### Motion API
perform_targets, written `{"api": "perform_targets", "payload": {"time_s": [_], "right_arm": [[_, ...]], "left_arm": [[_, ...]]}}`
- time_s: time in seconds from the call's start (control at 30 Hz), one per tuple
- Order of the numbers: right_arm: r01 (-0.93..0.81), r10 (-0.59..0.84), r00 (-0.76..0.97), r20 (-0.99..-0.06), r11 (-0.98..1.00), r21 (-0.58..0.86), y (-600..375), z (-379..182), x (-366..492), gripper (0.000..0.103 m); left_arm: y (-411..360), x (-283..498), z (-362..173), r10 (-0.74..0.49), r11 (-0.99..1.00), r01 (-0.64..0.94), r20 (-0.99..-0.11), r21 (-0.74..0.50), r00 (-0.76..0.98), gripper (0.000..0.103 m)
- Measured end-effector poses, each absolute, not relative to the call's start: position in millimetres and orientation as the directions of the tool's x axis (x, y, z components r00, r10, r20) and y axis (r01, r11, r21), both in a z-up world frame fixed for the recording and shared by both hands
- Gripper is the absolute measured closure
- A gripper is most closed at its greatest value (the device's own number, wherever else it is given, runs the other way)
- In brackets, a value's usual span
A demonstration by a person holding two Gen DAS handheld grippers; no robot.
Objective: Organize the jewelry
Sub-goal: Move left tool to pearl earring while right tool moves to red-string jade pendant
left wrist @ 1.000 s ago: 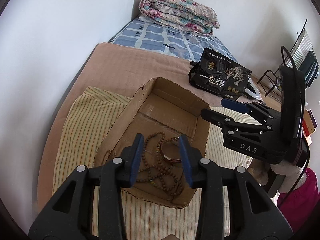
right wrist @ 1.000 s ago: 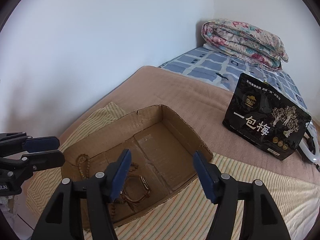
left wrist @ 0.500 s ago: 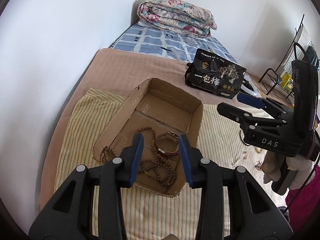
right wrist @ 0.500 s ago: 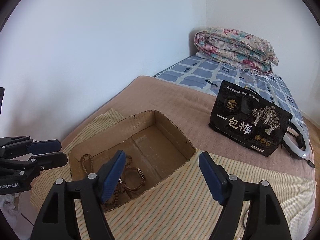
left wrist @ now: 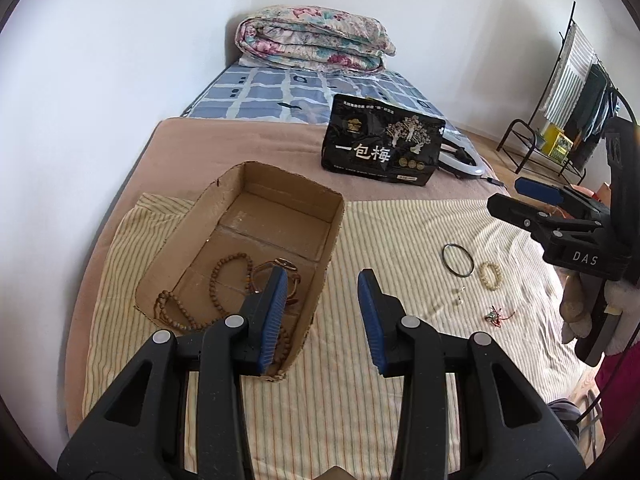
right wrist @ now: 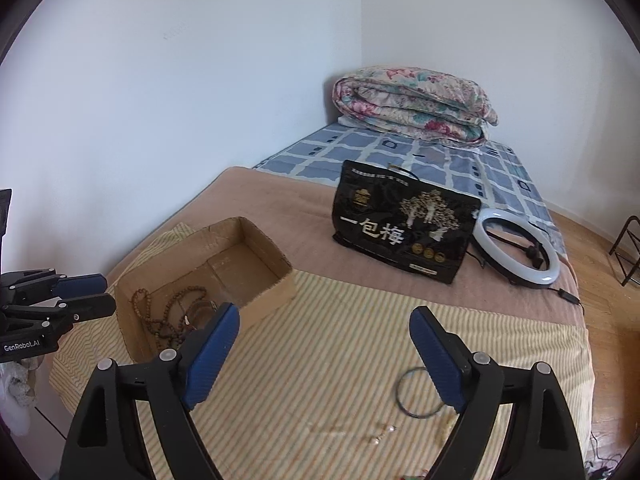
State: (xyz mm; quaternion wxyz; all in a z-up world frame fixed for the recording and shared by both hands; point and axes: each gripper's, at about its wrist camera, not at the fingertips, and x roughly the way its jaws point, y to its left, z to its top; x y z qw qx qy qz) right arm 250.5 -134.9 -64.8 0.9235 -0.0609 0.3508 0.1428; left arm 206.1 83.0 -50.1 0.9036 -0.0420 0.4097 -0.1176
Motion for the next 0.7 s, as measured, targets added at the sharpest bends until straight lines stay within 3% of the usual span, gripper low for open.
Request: {"api": "perform_targets", "payload": {"time_s": [0.47,0.7], "right_arm": [[-0.134,0.078,0.730,-0.679,0.990,-0.031,-262,-73,203,0.014],[-0.121,0.071,0.699,-0.712,0.992,-0.020,-298,-97,182,0.014]], "left_arm": [[-1,191,-68,-0.342,0.931,0.317,-0.743,-0.184,0.575,0.066],[-44,191,-89,-0.380,0.905,0.380,-0.762,-0.189,0.525,0.066]]}}
